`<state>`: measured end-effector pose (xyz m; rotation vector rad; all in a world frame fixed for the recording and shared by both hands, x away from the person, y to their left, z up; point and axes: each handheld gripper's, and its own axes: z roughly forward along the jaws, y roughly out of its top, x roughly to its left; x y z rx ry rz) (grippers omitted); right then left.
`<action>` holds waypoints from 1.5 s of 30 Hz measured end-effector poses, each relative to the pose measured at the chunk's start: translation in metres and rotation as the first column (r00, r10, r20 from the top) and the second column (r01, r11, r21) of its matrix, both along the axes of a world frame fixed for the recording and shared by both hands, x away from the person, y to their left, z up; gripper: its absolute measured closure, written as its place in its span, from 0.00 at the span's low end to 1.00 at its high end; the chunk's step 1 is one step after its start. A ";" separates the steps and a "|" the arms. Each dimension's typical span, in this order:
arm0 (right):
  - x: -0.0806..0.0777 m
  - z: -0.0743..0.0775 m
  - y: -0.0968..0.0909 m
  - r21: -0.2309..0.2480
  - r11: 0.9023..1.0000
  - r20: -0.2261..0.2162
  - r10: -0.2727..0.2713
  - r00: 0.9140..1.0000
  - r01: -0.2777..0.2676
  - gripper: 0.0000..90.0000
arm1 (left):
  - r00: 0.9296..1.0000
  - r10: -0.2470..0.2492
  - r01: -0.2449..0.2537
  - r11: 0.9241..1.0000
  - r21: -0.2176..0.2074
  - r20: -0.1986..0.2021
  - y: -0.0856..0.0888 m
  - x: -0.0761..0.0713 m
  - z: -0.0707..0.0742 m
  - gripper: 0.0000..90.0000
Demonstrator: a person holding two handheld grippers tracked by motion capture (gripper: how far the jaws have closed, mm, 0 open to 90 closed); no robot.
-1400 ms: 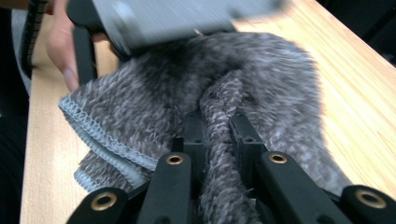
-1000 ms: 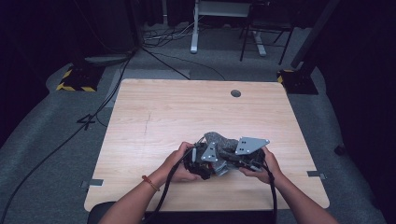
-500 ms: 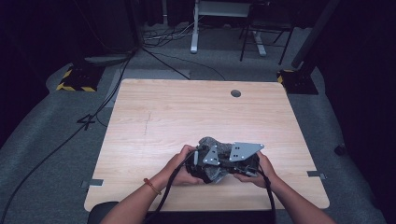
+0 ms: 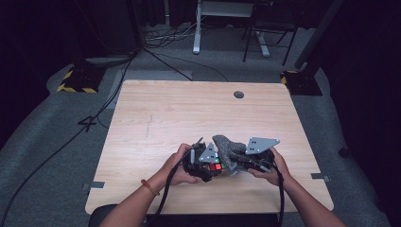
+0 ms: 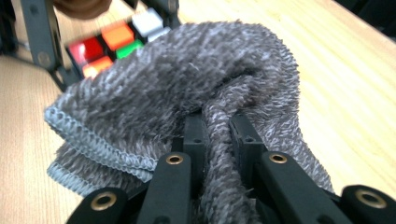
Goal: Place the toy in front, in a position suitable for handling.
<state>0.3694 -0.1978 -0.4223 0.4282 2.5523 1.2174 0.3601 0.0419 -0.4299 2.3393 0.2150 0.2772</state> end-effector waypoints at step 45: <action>-0.011 0.004 0.002 0.062 0.998 0.054 0.029 0.998 -0.032 0.87 | 0.999 -0.016 0.020 0.996 -0.083 0.046 0.007 -0.006 0.014 0.38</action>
